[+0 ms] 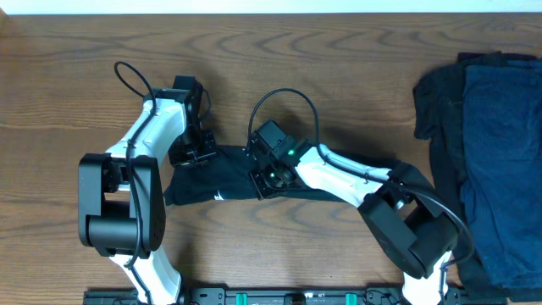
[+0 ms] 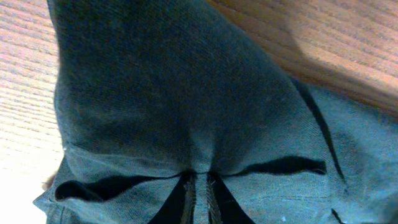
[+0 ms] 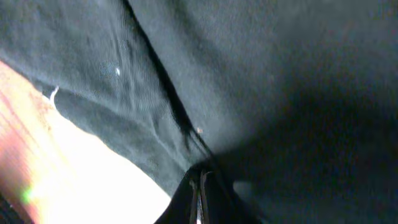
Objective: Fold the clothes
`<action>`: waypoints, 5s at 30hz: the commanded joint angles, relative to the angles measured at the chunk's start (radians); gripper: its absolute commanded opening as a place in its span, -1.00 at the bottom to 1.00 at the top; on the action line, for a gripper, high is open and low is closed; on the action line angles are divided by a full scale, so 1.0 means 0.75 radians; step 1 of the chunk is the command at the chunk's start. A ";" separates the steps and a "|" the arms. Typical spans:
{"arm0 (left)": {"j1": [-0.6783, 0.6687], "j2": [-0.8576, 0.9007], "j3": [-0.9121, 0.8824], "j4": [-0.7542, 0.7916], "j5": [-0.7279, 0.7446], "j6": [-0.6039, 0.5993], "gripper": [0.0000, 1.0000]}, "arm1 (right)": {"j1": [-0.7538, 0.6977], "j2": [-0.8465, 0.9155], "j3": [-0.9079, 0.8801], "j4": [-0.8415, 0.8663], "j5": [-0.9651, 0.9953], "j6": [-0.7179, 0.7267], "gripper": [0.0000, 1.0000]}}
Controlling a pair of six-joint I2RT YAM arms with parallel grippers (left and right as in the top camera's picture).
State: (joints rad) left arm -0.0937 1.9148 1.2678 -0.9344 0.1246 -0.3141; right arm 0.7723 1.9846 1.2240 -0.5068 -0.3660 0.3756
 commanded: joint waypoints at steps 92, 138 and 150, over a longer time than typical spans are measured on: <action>0.001 -0.030 -0.005 -0.002 -0.007 0.008 -0.66 | -0.857 -0.403 -0.492 -0.002 0.819 0.016 -0.94; 0.001 -0.030 -0.005 0.002 -0.007 0.008 -0.66 | -0.858 -0.445 -0.552 0.065 0.792 -0.009 -0.98; 0.001 -0.030 -0.005 0.003 -0.007 0.008 -0.66 | -0.858 -0.625 -0.331 -0.364 0.623 -0.049 -0.98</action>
State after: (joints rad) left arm -0.0937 1.9148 1.2678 -0.9325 0.1246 -0.3141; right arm 0.1371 1.5845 0.9237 -0.7479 0.1673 0.3496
